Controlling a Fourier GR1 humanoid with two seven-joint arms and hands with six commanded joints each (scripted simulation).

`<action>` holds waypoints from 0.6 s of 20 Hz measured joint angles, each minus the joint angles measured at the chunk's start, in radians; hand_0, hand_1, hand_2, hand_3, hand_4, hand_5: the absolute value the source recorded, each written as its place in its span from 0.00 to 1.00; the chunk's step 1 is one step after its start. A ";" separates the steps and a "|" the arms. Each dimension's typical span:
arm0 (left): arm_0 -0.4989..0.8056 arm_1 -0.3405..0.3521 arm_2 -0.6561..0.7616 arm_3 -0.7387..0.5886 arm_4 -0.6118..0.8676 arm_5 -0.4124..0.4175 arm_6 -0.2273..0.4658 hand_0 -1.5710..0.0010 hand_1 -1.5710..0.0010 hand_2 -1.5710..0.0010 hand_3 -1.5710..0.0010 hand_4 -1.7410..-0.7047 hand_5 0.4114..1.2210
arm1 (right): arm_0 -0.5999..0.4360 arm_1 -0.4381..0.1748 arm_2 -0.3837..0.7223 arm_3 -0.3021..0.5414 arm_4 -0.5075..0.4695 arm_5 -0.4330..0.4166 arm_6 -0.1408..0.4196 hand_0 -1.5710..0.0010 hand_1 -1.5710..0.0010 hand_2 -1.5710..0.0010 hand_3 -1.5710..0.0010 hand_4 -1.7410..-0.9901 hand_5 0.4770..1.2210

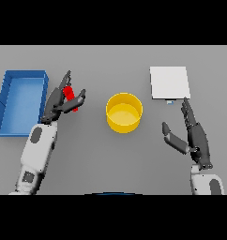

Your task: Pick up the red beaker and tilt it to pour out 1 green nut into yellow bowl. Pick up the yellow bowl and place it on the metallic measuring scale.

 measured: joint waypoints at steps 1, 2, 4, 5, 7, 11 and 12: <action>-0.013 -0.013 0.004 0.016 -0.002 0.018 0.004 0.95 0.95 0.92 0.95 0.31 0.44 | -0.003 0.000 0.002 -0.002 0.007 -0.004 -0.011 1.00 1.00 1.00 1.00 0.60 0.28; -0.021 -0.016 0.013 0.030 0.005 0.019 -0.008 0.84 0.82 0.80 0.86 0.29 0.47 | -0.009 -0.004 -0.003 -0.002 0.002 -0.003 -0.004 1.00 1.00 1.00 1.00 0.60 0.28; -0.031 -0.035 0.027 0.042 0.012 0.049 0.009 0.57 0.55 0.54 0.55 0.29 0.66 | -0.009 0.002 0.008 0.009 0.015 -0.003 -0.010 1.00 1.00 1.00 1.00 0.61 0.28; -0.046 -0.042 0.026 0.060 -0.006 0.081 0.014 0.45 0.44 0.44 0.44 0.29 0.73 | -0.013 0.007 0.008 0.007 0.014 -0.006 0.000 1.00 1.00 1.00 1.00 0.61 0.28; -0.058 -0.041 0.021 0.090 -0.038 0.109 -0.039 0.29 0.28 0.28 0.28 0.29 0.83 | -0.016 0.008 0.002 0.011 0.009 -0.009 -0.005 1.00 1.00 1.00 1.00 0.60 0.28; -0.045 -0.062 0.022 0.082 -0.052 0.119 -0.085 0.12 0.12 0.11 0.12 0.18 0.89 | -0.022 0.004 0.001 0.012 0.004 -0.003 -0.004 1.00 1.00 1.00 1.00 0.58 0.28; -0.050 -0.060 0.029 0.084 -0.041 0.126 -0.089 0.10 0.09 0.09 0.09 0.15 0.88 | -0.026 0.012 0.006 0.019 -0.003 0.004 -0.004 1.00 1.00 1.00 1.00 0.59 0.28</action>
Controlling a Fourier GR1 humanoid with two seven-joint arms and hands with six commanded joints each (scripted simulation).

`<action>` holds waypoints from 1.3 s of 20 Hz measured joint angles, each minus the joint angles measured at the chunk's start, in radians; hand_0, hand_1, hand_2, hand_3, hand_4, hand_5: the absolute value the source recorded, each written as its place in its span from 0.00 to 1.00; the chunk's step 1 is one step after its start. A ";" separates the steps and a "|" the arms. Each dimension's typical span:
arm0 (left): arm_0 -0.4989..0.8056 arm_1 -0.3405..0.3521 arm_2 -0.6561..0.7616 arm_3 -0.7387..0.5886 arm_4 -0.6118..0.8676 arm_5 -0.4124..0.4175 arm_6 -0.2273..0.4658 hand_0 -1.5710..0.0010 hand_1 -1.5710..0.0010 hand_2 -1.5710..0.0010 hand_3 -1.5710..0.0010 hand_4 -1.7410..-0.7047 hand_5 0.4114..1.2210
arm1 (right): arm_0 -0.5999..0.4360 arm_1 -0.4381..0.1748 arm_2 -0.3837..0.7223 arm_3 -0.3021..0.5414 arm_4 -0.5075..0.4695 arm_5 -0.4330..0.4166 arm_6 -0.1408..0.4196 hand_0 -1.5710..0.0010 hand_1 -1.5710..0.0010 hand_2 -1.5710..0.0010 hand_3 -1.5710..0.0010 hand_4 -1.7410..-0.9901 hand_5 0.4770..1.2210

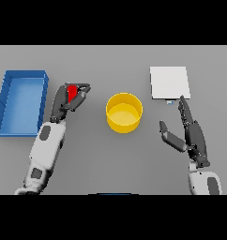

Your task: Pick up the red beaker and tilt it to pour out 1 green nut into yellow bowl. Pick up the yellow bowl and place it on the metallic measuring scale.

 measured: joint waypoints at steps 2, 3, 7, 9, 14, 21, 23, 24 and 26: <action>0.000 0.006 -0.001 -0.009 0.019 -0.002 -0.011 0.06 0.06 0.06 0.06 0.09 0.87 | 0.000 -0.010 0.000 0.013 0.016 -0.003 -0.027 1.00 1.00 1.00 1.00 0.61 0.27; 0.002 0.011 -0.006 -0.020 0.024 -0.002 -0.016 0.05 0.05 0.05 0.05 0.07 0.86 | -0.002 -0.006 0.004 0.006 0.019 -0.006 -0.027 1.00 1.00 1.00 1.00 0.62 0.26; -0.003 0.030 -0.029 -0.095 0.031 0.021 -0.008 0.02 0.02 0.02 0.02 0.03 0.85 | 0.009 -0.010 0.012 -0.002 0.030 -0.004 -0.038 1.00 1.00 1.00 1.00 0.65 0.26; -0.003 0.043 -0.068 -0.163 0.005 0.038 0.039 0.01 0.01 0.01 0.01 0.02 0.85 | -0.015 -0.004 0.013 0.011 0.049 -0.021 -0.017 1.00 1.00 1.00 1.00 0.66 0.26; -0.059 0.152 -0.237 -0.228 -0.148 -0.034 0.175 0.01 0.01 0.01 0.01 0.01 0.87 | 0.004 -0.008 0.028 -0.015 0.087 -0.036 -0.005 1.00 1.00 1.00 1.00 0.66 0.29; -0.097 0.206 -0.380 -0.243 -0.268 -0.066 0.250 0.00 0.00 0.00 0.00 0.00 0.87 | 0.032 -0.011 0.036 -0.043 0.087 -0.027 0.002 1.00 1.00 1.00 1.00 0.65 0.32; -0.160 0.235 -0.452 -0.214 -0.355 -0.079 0.276 0.00 0.00 0.00 0.00 0.00 0.90 | 0.031 -0.006 0.038 -0.044 0.085 -0.027 -0.010 1.00 1.00 1.00 1.00 0.63 0.33; -0.182 0.244 -0.505 -0.195 -0.412 -0.082 0.266 0.00 0.00 0.00 0.00 0.00 0.89 | 0.024 -0.006 0.037 -0.035 0.076 -0.017 -0.001 1.00 1.00 1.00 1.00 0.63 0.33; -0.232 0.268 -0.575 -0.166 -0.492 -0.101 0.273 0.00 0.00 0.00 0.00 0.00 0.93 | 0.017 -0.009 0.031 -0.033 0.070 -0.017 0.000 1.00 1.00 1.00 1.00 0.63 0.33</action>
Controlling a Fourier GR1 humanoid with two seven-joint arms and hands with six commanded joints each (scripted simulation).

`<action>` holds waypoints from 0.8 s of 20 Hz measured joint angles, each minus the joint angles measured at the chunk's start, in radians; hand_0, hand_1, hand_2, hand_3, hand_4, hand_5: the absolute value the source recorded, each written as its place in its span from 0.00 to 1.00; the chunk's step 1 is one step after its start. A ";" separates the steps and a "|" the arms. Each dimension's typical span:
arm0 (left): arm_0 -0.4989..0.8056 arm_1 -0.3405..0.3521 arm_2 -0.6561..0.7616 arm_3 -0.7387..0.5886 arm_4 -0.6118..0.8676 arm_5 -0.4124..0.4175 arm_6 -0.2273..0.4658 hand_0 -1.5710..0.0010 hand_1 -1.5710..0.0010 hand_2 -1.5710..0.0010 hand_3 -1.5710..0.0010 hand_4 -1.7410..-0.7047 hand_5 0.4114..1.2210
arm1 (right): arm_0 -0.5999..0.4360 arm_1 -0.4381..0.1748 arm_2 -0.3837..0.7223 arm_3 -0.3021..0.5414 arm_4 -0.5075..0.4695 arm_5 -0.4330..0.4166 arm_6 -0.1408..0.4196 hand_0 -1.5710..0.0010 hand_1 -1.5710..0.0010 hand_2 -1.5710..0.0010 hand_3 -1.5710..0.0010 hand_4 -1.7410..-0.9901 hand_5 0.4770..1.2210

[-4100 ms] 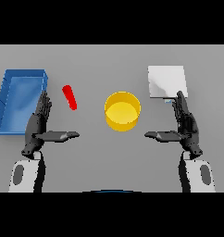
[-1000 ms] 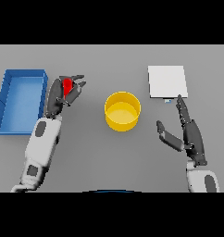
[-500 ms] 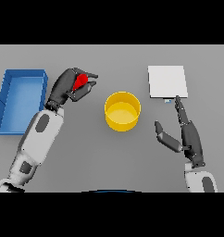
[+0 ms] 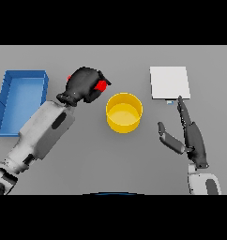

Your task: Pick up the red beaker and tilt it to pour out 1 green nut into yellow bowl. Pick up the yellow bowl and place it on the metallic measuring scale.

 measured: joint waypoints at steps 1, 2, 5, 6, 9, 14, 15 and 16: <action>-0.032 0.005 -0.028 0.020 -0.033 -0.009 0.005 0.00 0.00 0.00 0.00 0.00 0.95 | 0.005 0.004 0.001 -0.003 -0.005 0.002 -0.004 1.00 1.00 1.00 1.00 0.63 0.33; -0.061 0.013 -0.052 0.037 -0.058 -0.023 0.002 0.00 0.00 0.00 0.00 0.00 0.96 | 0.005 -0.003 -0.005 0.013 -0.006 0.005 0.001 1.00 1.00 1.00 1.00 0.63 0.33; -0.142 0.033 -0.139 0.084 -0.126 -0.095 -0.035 0.00 0.00 0.00 0.00 0.09 0.98 | 0.007 0.001 -0.001 0.003 -0.008 0.006 -0.037 1.00 1.00 1.00 1.00 0.64 0.31; -0.169 0.039 -0.171 0.100 -0.152 -0.117 -0.045 0.00 0.00 0.00 0.00 0.12 0.98 | -0.002 0.000 -0.011 0.006 -0.011 -0.003 -0.016 1.00 1.00 1.00 1.00 0.64 0.30; -0.253 0.031 -0.263 0.153 -0.211 -0.208 -0.040 0.00 0.00 0.00 0.00 0.07 0.99 | -0.006 0.018 -0.003 0.022 0.006 -0.020 -0.009 1.00 1.00 1.00 1.00 0.67 0.26; -0.353 0.011 -0.382 0.210 -0.261 -0.294 -0.086 0.00 0.00 0.00 0.00 0.02 1.00 | -0.005 0.028 -0.007 0.024 -0.003 -0.024 -0.012 1.00 1.00 1.00 1.00 0.73 0.23; -0.371 0.012 -0.408 0.223 -0.275 -0.306 -0.086 0.00 0.00 0.00 0.00 0.02 1.00 | 0.000 0.026 -0.004 0.019 0.008 -0.030 -0.021 1.00 1.00 1.00 1.00 0.73 0.23; -0.377 0.011 -0.439 0.225 -0.291 -0.319 -0.082 0.00 0.00 0.00 0.00 0.02 1.00 | -0.005 0.024 -0.004 0.021 0.016 -0.035 -0.016 1.00 1.00 1.00 1.00 0.73 0.23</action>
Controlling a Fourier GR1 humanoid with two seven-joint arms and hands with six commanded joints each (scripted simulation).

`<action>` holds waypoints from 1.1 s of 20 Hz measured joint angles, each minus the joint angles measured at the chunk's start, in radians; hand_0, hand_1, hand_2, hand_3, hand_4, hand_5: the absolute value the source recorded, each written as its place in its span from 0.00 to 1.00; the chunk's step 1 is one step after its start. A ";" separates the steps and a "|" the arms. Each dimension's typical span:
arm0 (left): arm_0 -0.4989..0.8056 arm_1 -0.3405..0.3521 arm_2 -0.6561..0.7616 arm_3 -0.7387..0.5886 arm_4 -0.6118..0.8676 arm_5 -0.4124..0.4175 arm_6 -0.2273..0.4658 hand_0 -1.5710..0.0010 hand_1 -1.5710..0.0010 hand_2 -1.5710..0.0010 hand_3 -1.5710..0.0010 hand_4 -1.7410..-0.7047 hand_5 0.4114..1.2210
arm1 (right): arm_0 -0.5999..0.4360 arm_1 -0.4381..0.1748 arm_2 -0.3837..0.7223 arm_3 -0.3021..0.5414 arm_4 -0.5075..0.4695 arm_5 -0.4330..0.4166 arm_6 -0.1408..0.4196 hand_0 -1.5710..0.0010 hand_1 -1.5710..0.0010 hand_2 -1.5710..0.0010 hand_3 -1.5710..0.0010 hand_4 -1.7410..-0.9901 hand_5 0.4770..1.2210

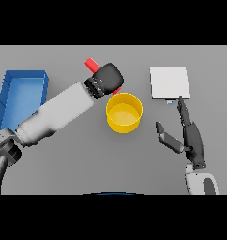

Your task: Pick up the red beaker and tilt it to pour out 1 green nut into yellow bowl. Pick up the yellow bowl and place it on the metallic measuring scale.

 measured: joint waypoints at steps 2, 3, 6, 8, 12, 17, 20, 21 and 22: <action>-0.037 0.002 -0.049 0.017 -0.031 -0.015 -0.002 0.00 0.00 0.00 0.00 0.01 1.00 | 0.007 0.003 0.006 0.003 0.003 0.002 -0.017 1.00 1.00 1.00 1.00 0.74 0.23; -0.054 -0.002 -0.074 0.021 -0.046 -0.021 -0.005 0.00 0.00 0.00 0.00 0.01 1.00 | 0.003 0.002 0.008 0.008 0.022 -0.010 0.001 1.00 1.00 1.00 1.00 0.74 0.22; -0.090 -0.003 -0.143 0.042 -0.076 -0.010 -0.056 0.00 0.00 0.00 0.00 0.01 1.00 | 0.005 0.002 -0.002 -0.014 0.002 -0.008 0.005 1.00 1.00 1.00 1.00 0.75 0.20; -0.111 -0.018 -0.204 0.055 -0.117 0.008 -0.063 0.00 0.00 0.00 0.00 0.01 1.00 | 0.005 0.006 0.006 -0.019 0.011 -0.011 0.009 1.00 1.00 1.00 1.00 0.76 0.20; -0.165 -0.035 -0.300 0.091 -0.173 0.020 -0.083 0.00 0.00 0.00 0.00 0.01 1.00 | 0.001 -0.004 -0.009 0.005 0.002 -0.008 0.000 1.00 1.00 1.00 1.00 0.78 0.20; -0.212 -0.064 -0.382 0.104 -0.204 0.007 -0.085 0.00 0.00 0.00 0.00 0.02 1.00 | 0.004 -0.005 -0.005 -0.007 0.018 -0.019 -0.002 1.00 1.00 1.00 1.00 0.78 0.22; -0.246 -0.086 -0.424 0.124 -0.220 0.017 -0.085 0.00 0.00 0.00 0.00 0.02 1.00 | 0.004 0.004 0.001 -0.003 0.020 -0.020 0.000 1.00 1.00 1.00 1.00 0.78 0.21; -0.264 -0.075 -0.428 0.121 -0.214 0.014 -0.098 0.00 0.00 0.00 0.00 0.02 1.00 | 0.003 0.001 -0.006 -0.004 0.010 -0.017 -0.008 1.00 1.00 1.00 1.00 0.78 0.21; -0.292 -0.079 -0.433 0.147 -0.215 0.034 -0.116 0.00 0.00 0.00 0.00 0.02 1.00 | 0.009 0.002 -0.002 -0.006 0.010 -0.014 -0.011 1.00 1.00 1.00 1.00 0.78 0.21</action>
